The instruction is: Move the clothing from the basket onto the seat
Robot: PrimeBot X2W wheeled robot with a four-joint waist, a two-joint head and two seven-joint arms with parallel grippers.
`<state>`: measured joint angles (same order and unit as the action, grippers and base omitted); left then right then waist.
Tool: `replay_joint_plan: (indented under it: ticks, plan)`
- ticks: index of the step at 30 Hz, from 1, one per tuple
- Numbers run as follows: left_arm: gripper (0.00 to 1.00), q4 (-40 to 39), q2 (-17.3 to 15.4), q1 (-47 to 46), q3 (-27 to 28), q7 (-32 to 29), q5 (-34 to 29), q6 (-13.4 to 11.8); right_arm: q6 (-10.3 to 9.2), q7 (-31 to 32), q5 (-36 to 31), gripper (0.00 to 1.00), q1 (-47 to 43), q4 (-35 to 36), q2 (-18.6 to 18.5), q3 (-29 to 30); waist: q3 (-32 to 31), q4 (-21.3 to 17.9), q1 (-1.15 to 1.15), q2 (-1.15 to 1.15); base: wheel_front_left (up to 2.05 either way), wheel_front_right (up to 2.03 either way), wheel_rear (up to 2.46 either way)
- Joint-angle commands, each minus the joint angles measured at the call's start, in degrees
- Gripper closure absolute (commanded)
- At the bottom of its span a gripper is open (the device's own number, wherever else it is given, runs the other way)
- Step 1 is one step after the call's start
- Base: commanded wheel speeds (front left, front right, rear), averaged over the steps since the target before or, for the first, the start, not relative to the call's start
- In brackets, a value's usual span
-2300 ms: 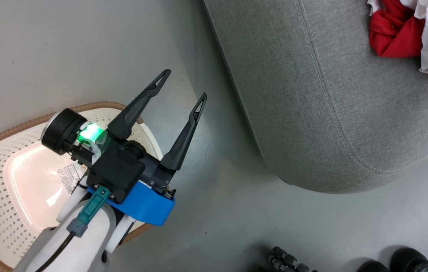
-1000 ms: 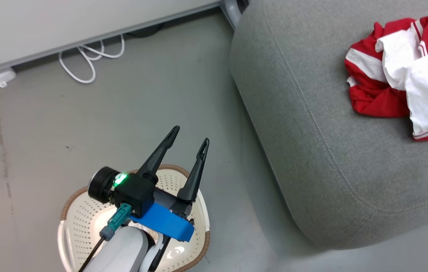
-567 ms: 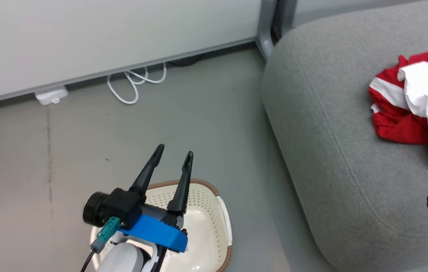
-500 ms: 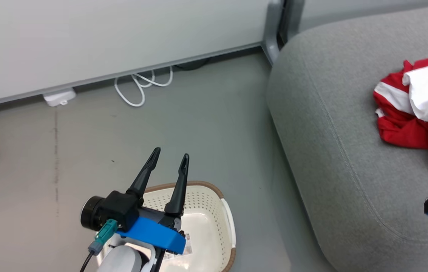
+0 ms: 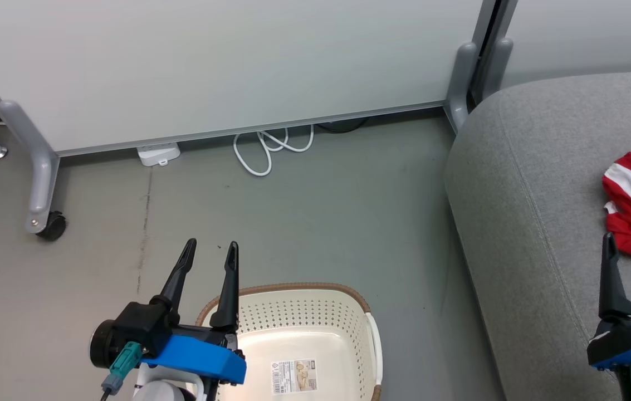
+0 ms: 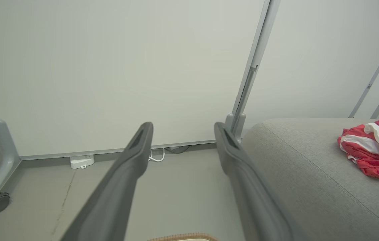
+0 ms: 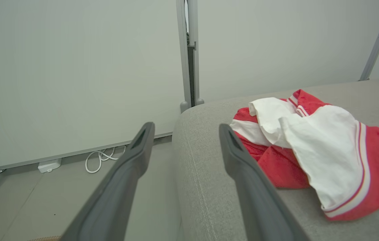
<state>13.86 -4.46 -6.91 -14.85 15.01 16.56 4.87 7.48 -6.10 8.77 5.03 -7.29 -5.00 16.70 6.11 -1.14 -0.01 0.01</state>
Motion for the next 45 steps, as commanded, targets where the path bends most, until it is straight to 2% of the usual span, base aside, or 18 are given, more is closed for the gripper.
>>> replay_joint_plan:
  ticks: [1, 10, 22, 45]
  plan:
    - [0.0, -0.06, 0.23, 0.86, 0.94, 0.24, -0.8, -0.21, 0.03, 0.15, -0.44, 0.0, -1.43, 0.8, 0.47, -0.54, -0.73, 1.22, 0.01, -0.01, 0.0, 0.0, 0.0]
    - [0.0, 1.04, 1.25, 2.92, 4.52, 0.25, -1.17, -0.06, 0.03, 0.08, 0.85, 0.0, -5.29, 2.49, 1.95, -3.51, -2.71, 4.31, 0.01, -0.01, 0.0, 0.0, 0.0]
    - [0.0, 4.38, 1.53, 3.53, 7.38, 0.24, -1.64, 0.68, 0.03, -0.29, 0.54, 0.0, -8.29, 2.24, 2.14, -7.57, -4.61, 6.86, 0.01, -0.01, 0.0, 0.0, 0.0]
    - [0.0, 7.93, 1.58, 3.77, 7.64, 0.24, -2.27, 1.59, 0.03, -0.81, 1.73, 0.0, -10.12, 0.94, 2.15, -8.99, -6.3, 7.04, 0.01, -0.01, 0.0, 0.0, 0.0]
